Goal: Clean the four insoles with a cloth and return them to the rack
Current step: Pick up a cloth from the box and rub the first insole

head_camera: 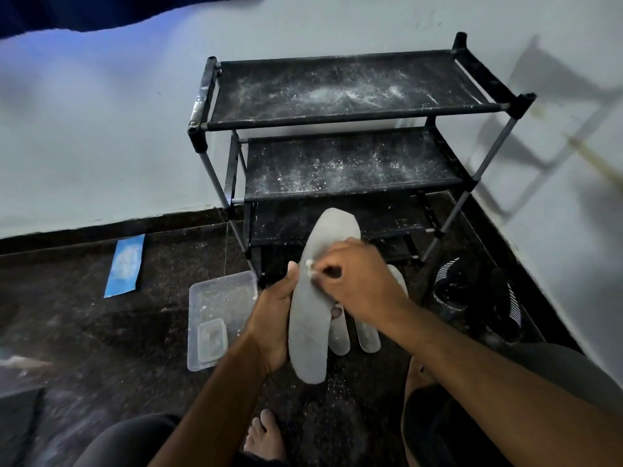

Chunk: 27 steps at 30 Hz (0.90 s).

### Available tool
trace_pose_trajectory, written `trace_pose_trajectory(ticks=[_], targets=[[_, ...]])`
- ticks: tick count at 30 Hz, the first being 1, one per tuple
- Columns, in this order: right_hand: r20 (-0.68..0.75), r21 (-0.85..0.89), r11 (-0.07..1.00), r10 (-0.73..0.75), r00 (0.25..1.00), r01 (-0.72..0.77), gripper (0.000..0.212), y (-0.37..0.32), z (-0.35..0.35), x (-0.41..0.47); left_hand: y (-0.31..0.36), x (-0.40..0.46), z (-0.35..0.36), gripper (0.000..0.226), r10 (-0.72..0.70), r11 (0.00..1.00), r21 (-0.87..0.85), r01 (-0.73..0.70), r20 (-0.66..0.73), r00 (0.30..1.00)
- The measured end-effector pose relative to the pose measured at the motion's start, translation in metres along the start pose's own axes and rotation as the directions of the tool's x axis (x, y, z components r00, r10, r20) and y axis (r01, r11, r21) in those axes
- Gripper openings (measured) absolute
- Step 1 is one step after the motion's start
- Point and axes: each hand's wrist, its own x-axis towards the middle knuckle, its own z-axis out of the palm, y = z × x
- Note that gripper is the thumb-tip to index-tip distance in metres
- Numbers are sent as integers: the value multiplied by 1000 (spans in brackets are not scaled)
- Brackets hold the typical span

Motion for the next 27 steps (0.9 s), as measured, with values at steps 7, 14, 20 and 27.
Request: trace_pose_trajectory(ticks=[7,14,20,27], targets=[[-163,4,995,95,982,-96,9,8,-13,12,4,-3,-2,66,-9,995,-96,8,-7,1000],[29,-73,995,-68,997,70,13,-6,4,-2,1,-1,-1,61,-13,998,-58,11,-32,999],[-165,-96,994,37,986,-53,10,5,-11,10,2,0,-4,64,-18,996,-91,14,-45,999],[101,1,998,-65,993,65,19,-9,5,-4,2,-1,0,60,-11,996,-91,6,-55,998]])
